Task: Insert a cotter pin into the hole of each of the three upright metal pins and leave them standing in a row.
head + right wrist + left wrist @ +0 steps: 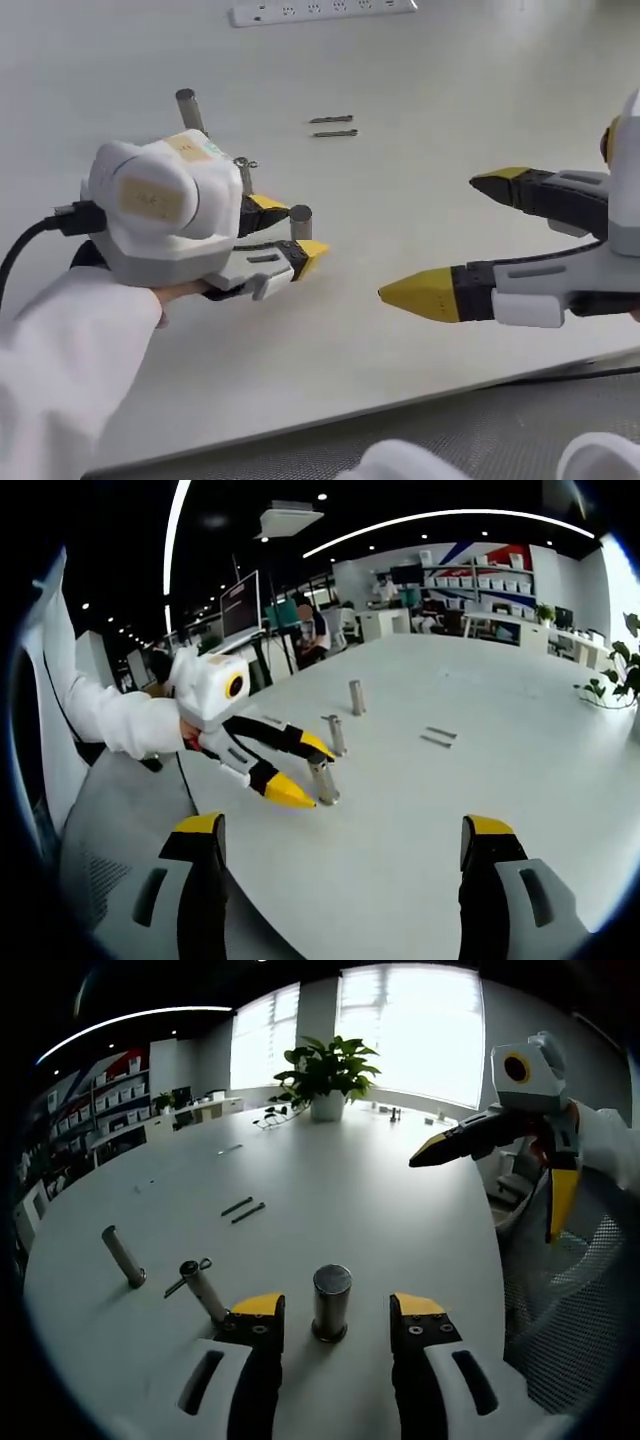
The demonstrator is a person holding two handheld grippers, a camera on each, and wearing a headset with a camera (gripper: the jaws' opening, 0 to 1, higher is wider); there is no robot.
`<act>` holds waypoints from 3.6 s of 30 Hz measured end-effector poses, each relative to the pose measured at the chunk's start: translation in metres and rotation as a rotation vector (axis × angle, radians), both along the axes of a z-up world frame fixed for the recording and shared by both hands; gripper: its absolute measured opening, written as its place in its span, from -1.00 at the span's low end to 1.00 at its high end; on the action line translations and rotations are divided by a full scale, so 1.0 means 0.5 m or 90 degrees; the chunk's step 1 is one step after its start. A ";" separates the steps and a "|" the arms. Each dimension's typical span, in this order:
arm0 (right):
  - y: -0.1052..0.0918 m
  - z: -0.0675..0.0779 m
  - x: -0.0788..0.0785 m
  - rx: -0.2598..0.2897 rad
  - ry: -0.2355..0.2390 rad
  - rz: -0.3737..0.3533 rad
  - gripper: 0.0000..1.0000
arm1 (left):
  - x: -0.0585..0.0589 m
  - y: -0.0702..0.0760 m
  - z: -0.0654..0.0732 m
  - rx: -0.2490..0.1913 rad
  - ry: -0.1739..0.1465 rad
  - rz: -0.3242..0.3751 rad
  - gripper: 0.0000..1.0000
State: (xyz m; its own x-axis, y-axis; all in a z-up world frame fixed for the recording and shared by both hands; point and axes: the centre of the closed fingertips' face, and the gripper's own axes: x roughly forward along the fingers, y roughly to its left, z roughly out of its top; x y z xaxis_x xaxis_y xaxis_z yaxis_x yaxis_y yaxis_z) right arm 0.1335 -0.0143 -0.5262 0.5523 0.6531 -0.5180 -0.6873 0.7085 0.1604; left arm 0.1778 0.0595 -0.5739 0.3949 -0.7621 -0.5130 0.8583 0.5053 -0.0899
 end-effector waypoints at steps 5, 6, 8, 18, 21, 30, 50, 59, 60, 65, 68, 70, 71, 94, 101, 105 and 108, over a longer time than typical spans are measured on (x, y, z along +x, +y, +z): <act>0.003 0.001 0.001 0.000 0.000 0.004 0.92 | -0.029 0.012 0.011 -0.048 0.039 -0.030 0.18; 0.003 0.000 0.001 -0.001 0.001 0.004 0.92 | -0.035 0.013 0.016 -0.058 0.043 -0.034 0.28; 0.002 -0.001 0.001 -0.001 0.003 0.003 0.92 | -0.040 0.019 0.028 -0.075 0.039 -0.037 0.51; -0.009 -0.020 -0.009 -0.019 0.023 0.004 0.92 | -0.064 0.062 0.057 -0.066 0.041 -0.060 0.98; -0.009 -0.021 -0.008 -0.020 0.025 0.005 0.92 | -0.071 0.074 0.053 -0.057 0.041 -0.071 0.98; -0.024 -0.011 0.013 -0.039 0.018 0.012 0.90 | -0.090 0.096 0.049 -0.063 0.059 -0.058 0.98; -0.056 0.003 0.106 -0.131 0.016 0.074 0.85 | -0.107 0.131 0.060 -0.086 0.069 0.009 0.98; -0.059 0.014 0.175 -0.187 0.003 0.119 0.74 | -0.102 0.133 0.063 -0.100 0.079 0.025 0.98; -0.060 0.013 0.181 -0.196 0.009 0.127 0.72 | -0.101 0.133 0.063 -0.100 0.080 0.027 0.98; -0.063 0.004 0.221 -0.224 0.004 0.152 0.73 | -0.102 0.134 0.060 -0.104 0.081 0.022 0.89; -0.057 0.001 0.245 -0.226 0.007 0.171 0.70 | -0.101 0.133 0.061 -0.104 0.076 0.023 0.84; -0.056 -0.006 0.257 -0.239 0.009 0.188 0.68 | -0.101 0.132 0.065 -0.104 0.072 0.020 0.85; -0.056 -0.009 0.261 -0.245 0.012 0.192 0.65 | -0.099 0.132 0.066 -0.103 0.069 0.020 0.85; -0.009 -0.071 0.332 -0.356 0.057 0.343 0.30 | -0.078 0.166 0.063 -0.119 0.070 0.061 0.83; 0.000 -0.090 0.365 -0.397 0.052 0.357 -0.03 | -0.080 0.157 0.060 -0.124 0.074 0.058 0.86; 0.015 -0.102 0.365 -0.399 0.059 0.386 -0.24 | -0.077 0.156 0.061 -0.126 0.074 0.062 0.86; 0.024 -0.114 0.366 -0.407 0.066 0.398 -0.34 | -0.073 0.154 0.064 -0.132 0.072 0.066 0.85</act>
State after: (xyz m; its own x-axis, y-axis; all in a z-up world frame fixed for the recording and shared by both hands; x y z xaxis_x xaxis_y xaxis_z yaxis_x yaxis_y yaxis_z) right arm 0.3167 -0.0020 -0.5834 0.1231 0.3888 -0.9131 -0.9813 0.1850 -0.0535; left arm 0.1415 0.1364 -0.5420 0.4257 -0.8142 -0.3947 0.7813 0.5508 -0.2936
